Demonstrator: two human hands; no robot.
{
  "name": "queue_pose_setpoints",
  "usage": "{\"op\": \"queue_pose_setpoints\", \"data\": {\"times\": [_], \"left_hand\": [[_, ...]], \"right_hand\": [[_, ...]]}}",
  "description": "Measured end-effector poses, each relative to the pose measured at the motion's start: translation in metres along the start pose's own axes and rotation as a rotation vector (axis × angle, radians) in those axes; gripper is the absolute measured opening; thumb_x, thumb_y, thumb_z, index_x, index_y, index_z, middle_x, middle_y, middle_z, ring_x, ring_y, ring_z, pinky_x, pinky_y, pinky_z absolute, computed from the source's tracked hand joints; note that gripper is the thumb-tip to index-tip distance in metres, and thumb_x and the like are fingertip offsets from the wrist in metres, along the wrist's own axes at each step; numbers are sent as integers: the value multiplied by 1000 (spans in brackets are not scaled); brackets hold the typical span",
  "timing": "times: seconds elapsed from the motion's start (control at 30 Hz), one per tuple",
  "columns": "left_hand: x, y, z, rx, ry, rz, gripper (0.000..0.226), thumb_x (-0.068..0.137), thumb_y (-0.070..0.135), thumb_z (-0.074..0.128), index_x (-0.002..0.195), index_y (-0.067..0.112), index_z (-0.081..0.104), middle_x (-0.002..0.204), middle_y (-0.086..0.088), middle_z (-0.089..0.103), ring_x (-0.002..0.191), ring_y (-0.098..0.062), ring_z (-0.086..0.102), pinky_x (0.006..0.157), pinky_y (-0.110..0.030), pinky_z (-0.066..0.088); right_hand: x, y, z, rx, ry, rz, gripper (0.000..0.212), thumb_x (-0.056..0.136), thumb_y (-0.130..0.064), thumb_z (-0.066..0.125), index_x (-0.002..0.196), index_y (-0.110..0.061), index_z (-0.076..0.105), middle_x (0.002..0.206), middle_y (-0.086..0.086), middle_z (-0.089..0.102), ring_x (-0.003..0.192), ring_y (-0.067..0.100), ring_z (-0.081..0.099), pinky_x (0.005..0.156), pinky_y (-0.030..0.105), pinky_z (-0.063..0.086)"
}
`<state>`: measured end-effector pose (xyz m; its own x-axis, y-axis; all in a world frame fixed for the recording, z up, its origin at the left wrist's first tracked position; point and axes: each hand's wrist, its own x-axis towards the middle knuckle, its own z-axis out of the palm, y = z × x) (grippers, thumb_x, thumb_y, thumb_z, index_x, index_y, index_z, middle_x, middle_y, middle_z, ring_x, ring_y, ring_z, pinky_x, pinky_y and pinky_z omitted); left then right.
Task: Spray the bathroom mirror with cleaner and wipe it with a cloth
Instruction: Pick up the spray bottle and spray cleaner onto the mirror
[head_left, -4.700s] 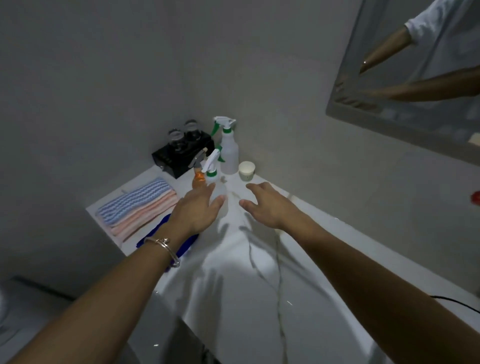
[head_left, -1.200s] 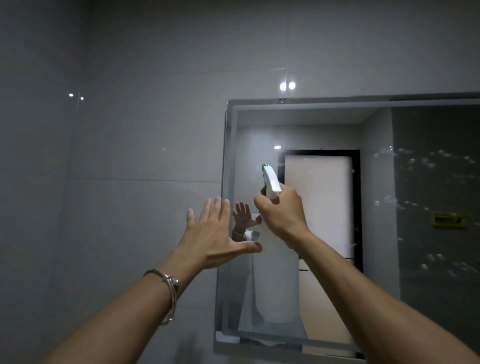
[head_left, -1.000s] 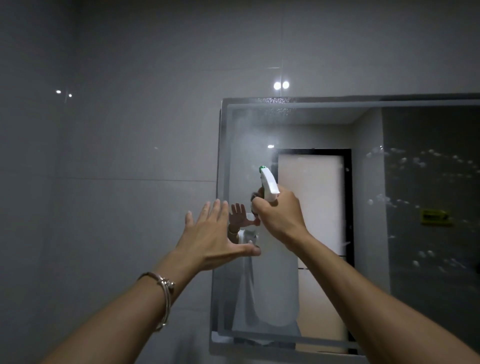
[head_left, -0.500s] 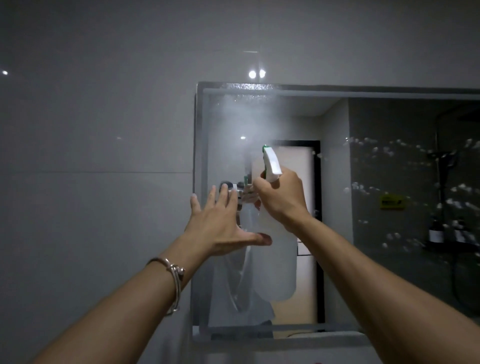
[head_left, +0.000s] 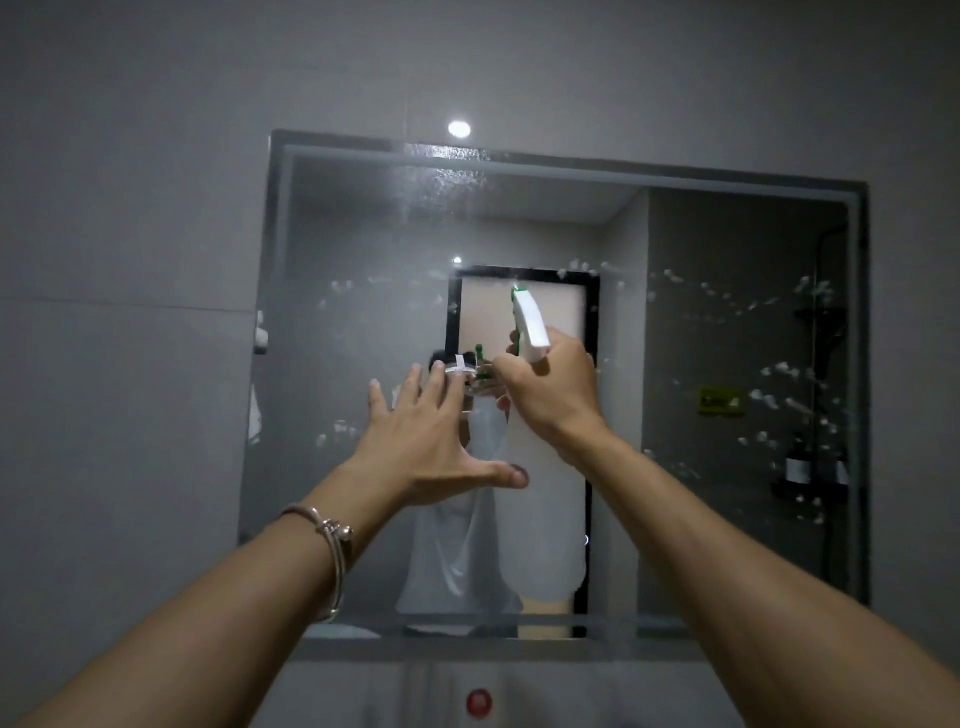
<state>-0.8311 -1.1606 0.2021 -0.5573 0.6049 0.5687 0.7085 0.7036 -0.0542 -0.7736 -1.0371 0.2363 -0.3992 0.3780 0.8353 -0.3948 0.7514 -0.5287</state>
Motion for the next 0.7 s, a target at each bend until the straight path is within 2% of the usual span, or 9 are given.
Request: {"op": "queue_pose_setpoints", "data": {"times": [0.17, 0.3, 0.4, 0.47, 0.57, 0.7], "left_hand": [[7, 38, -5, -8, -12, -60, 132, 47, 94, 21, 150, 18, -11, 157, -5, -16, 145, -24, -13, 110, -60, -7], [3, 41, -14, 33, -7, -84, 132, 45, 95, 16, 149, 19, -12, 157, -5, -17, 145, -24, -13, 110, -60, -7], [-1, 46, -16, 39, -19, -70, 134, 43, 96, 17, 149, 19, -13, 157, -4, -18, 144, -24, -14, 110, -60, -6], [0, 55, -17, 26, -25, -35, 136, 41, 97, 15, 149, 20, -13, 157, -4, -18, 144, -24, -14, 110, -61, -6], [0, 61, -15, 10, -22, 3, 129, 46, 94, 17, 149, 22, -14, 156, -2, -20, 144, -24, -15, 110, -61, -7], [-4, 52, -12, 51, -36, 18, 127, 48, 93, 19, 148, 23, -15, 155, -2, -22, 143, -25, -17, 110, -62, -8]], "right_hand": [[4, 13, -44, -69, -46, -7, 12, 67, -29, 58, 64, -17, 56, 62, 2, 62, 61, 27, 65, 56, 50, 56], [7, 13, -66, -77, -35, -4, 18, 65, -28, 58, 69, -11, 55, 66, 9, 64, 64, 31, 66, 54, 50, 55], [3, 10, -74, -40, -40, 6, 33, 61, -32, 55, 74, -2, 55, 69, 16, 63, 68, 37, 64, 53, 53, 53], [-2, 6, -79, 6, -39, 24, 32, 63, -29, 55, 74, 1, 58, 69, 17, 62, 67, 35, 65, 54, 54, 54], [-8, -1, -83, 51, -14, 63, 23, 67, -22, 57, 76, -1, 60, 64, 11, 61, 60, 28, 64, 57, 53, 55], [-6, -6, -78, 2, 18, 54, 22, 62, -28, 55, 74, -9, 58, 63, 3, 60, 62, 29, 65, 56, 50, 56]]}}
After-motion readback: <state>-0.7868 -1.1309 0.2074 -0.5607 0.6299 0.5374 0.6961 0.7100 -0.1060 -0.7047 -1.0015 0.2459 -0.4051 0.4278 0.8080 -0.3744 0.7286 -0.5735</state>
